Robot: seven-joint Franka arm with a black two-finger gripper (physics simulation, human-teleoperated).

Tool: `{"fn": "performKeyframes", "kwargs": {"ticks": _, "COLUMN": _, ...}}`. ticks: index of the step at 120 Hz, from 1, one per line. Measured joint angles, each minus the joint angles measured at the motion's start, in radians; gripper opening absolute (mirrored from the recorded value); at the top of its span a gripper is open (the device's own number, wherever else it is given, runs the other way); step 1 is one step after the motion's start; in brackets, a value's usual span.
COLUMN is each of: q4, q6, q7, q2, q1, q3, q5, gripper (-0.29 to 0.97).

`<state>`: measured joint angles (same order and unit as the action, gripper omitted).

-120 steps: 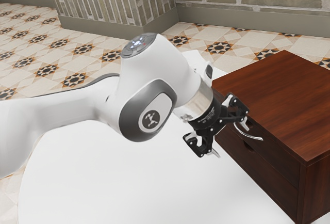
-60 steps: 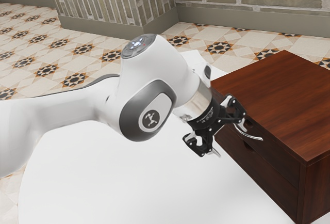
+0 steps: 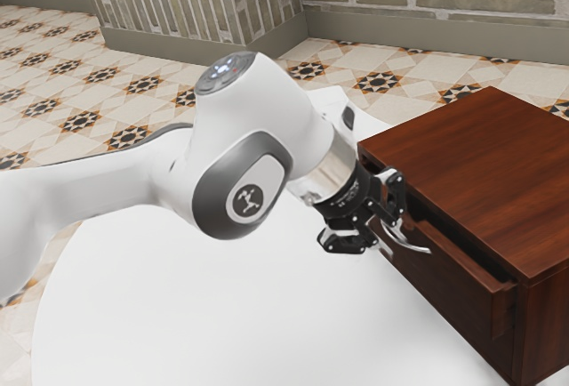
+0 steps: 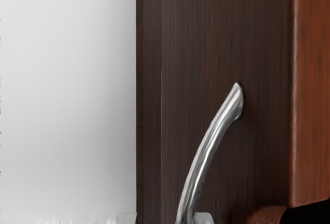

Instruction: Pull the drawer handle with one arm to open the drawer

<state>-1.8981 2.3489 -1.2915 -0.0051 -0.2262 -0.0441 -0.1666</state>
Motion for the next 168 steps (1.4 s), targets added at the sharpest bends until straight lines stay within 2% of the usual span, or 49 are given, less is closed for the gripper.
{"fn": "performKeyframes", "kwargs": {"ticks": 19, "q4": -0.01, "q6": -0.004, "q7": 0.001, "q2": -0.017, "q1": 0.0, "q3": 0.002, "q5": 0.001, "gripper": -0.04}}
{"fn": "performKeyframes", "kwargs": {"ticks": 45, "q4": -0.028, "q6": -0.008, "q7": 0.0, "q2": -0.036, "q1": 0.002, "q3": 0.002, "q5": 0.002, "gripper": -0.09}}
{"fn": "performKeyframes", "kwargs": {"ticks": 64, "q4": -0.064, "q6": -0.01, "q7": -0.001, "q2": -0.07, "q1": 0.004, "q3": 0.003, "q5": 0.003, "gripper": -0.1}}
{"fn": "performKeyframes", "kwargs": {"ticks": 125, "q4": -0.262, "q6": -0.007, "q7": -0.007, "q2": -0.276, "q1": -0.002, "q3": 0.011, "q5": 0.003, "gripper": -0.11}}
{"fn": "performKeyframes", "kwargs": {"ticks": 168, "q4": -0.332, "q6": -0.007, "q7": -0.011, "q2": -0.345, "q1": -0.005, "q3": 0.03, "q5": 0.004, "gripper": -0.11}}
